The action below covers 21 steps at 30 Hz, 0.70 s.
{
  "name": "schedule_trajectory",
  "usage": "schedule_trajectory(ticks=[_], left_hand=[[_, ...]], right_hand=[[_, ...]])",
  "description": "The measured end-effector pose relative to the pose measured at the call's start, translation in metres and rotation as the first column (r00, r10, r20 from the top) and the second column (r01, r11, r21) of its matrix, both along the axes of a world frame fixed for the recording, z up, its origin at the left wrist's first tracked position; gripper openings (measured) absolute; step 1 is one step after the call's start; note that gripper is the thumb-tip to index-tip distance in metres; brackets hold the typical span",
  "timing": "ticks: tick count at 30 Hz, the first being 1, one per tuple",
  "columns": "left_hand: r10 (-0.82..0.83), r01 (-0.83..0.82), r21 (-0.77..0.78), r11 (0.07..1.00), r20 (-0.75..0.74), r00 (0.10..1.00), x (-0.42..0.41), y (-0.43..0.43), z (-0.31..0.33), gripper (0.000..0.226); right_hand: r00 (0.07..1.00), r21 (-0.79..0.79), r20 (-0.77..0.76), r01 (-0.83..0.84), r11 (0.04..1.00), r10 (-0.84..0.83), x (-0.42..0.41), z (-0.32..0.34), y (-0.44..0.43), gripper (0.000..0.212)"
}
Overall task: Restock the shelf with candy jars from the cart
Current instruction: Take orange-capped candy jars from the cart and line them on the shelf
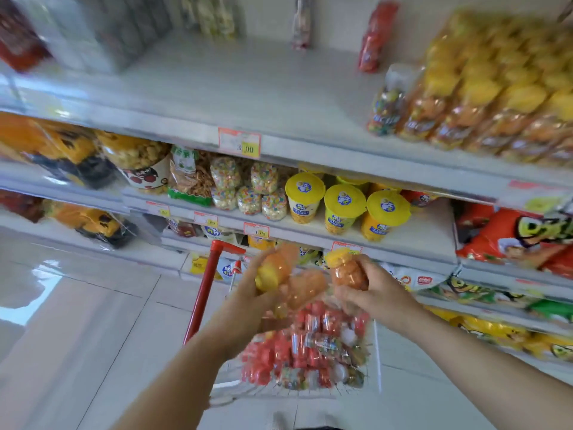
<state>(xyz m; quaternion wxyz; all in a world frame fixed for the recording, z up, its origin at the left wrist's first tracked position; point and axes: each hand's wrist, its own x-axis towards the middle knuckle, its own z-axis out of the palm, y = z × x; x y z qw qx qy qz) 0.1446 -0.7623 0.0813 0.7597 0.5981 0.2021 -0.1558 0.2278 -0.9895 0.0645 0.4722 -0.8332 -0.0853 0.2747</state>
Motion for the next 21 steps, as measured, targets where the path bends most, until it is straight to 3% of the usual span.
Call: schedule_trajectory(ticks=[4, 6, 8, 12, 16, 18, 21], left_hand=[[0.057, -0.061, 0.012, 0.998, 0.202, 0.978, 0.018, -0.004, 0.059, 0.063], [0.04, -0.062, 0.059, 0.996, 0.312, 0.949, 0.03, -0.004, 0.085, 0.065], [0.026, -0.075, 0.106, 0.992, 0.402, 0.915, 0.045, -0.002, 0.109, 0.067], [0.007, -0.096, 0.153, 0.984, 0.498, 0.867, 0.089, 0.01, 0.14, 0.066], [-0.042, -0.102, 0.225, 0.969, 0.558, 0.829, 0.144, 0.021, 0.16, 0.057], [-0.073, -0.111, 0.292, 0.95, 0.553, 0.83, 0.171, 0.024, 0.165, 0.057], [-0.081, -0.106, 0.331, 0.938, 0.504, 0.86, 0.206, 0.024, 0.163, 0.065]], right_hand=[[0.997, 0.285, 0.033, 0.055, 0.957, -0.067, 0.005, 0.083, 0.002, 0.022], [0.992, 0.443, 0.021, 0.104, 0.89, -0.127, 0.01, 0.112, 0.005, 0.03], [0.965, 0.481, 0.075, 0.187, 0.856, -0.253, 0.018, 0.137, 0.01, 0.038], [0.893, 0.548, 0.165, 0.27, 0.792, -0.419, 0.043, 0.171, 0.018, 0.014], [0.783, 0.575, 0.205, 0.39, 0.72, -0.588, 0.076, 0.192, 0.025, 0.019], [0.758, 0.661, 0.147, 0.403, 0.633, -0.636, 0.095, 0.194, 0.028, 0.004], [0.694, 0.751, 0.001, 0.475, 0.458, -0.72, 0.121, 0.194, 0.029, 0.027]])
